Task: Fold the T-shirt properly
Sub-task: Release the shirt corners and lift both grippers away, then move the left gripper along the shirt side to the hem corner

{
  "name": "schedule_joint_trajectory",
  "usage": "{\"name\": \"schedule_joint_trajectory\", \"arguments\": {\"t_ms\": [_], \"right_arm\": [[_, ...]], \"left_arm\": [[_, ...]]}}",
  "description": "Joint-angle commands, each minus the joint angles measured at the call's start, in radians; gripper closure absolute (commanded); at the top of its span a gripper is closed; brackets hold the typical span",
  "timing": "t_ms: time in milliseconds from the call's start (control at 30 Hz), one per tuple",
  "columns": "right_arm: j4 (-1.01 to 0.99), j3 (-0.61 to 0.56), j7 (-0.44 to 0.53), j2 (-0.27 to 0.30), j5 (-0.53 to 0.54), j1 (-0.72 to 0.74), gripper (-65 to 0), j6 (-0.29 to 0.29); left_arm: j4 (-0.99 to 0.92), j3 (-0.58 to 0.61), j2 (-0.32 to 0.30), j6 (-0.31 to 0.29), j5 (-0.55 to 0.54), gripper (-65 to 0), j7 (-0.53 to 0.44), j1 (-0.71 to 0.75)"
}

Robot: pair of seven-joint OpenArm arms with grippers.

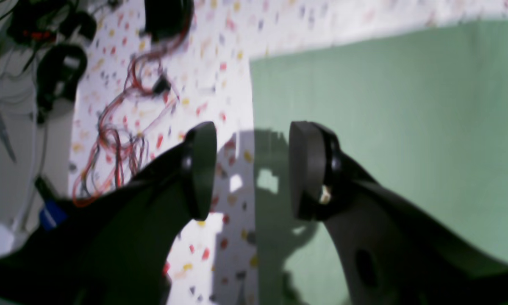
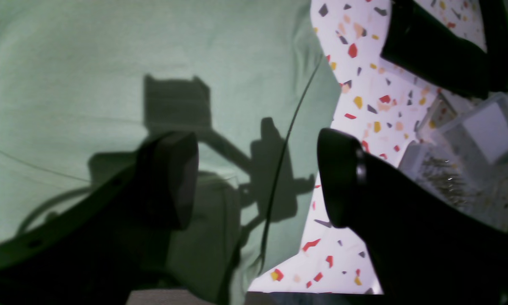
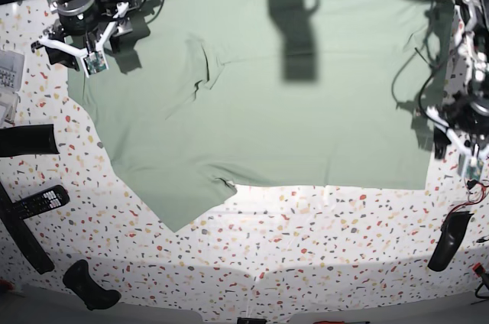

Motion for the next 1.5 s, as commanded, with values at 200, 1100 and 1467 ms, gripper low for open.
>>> {"name": "schedule_joint_trajectory", "arguments": {"t_ms": [200,1100,1467], "right_arm": [[0.021,0.005,0.001,0.01,-0.008,0.0,-42.4,-0.007],[0.021,0.005,-0.004,0.01,0.044,-0.001,-42.4,-0.006],[0.021,0.005,-0.004,0.01,0.043,0.0,-42.4,-0.005]], "left_arm": [[-0.166,-0.005,-0.013,-0.043,-0.221,-25.4,-0.019,-0.18],[-1.515,-0.005,-0.088,-0.292,-0.2,-25.4,-0.55,-0.762],[-1.515,-0.005,-0.066,-0.323,-0.196,-25.4,-0.52,-0.676]]}}
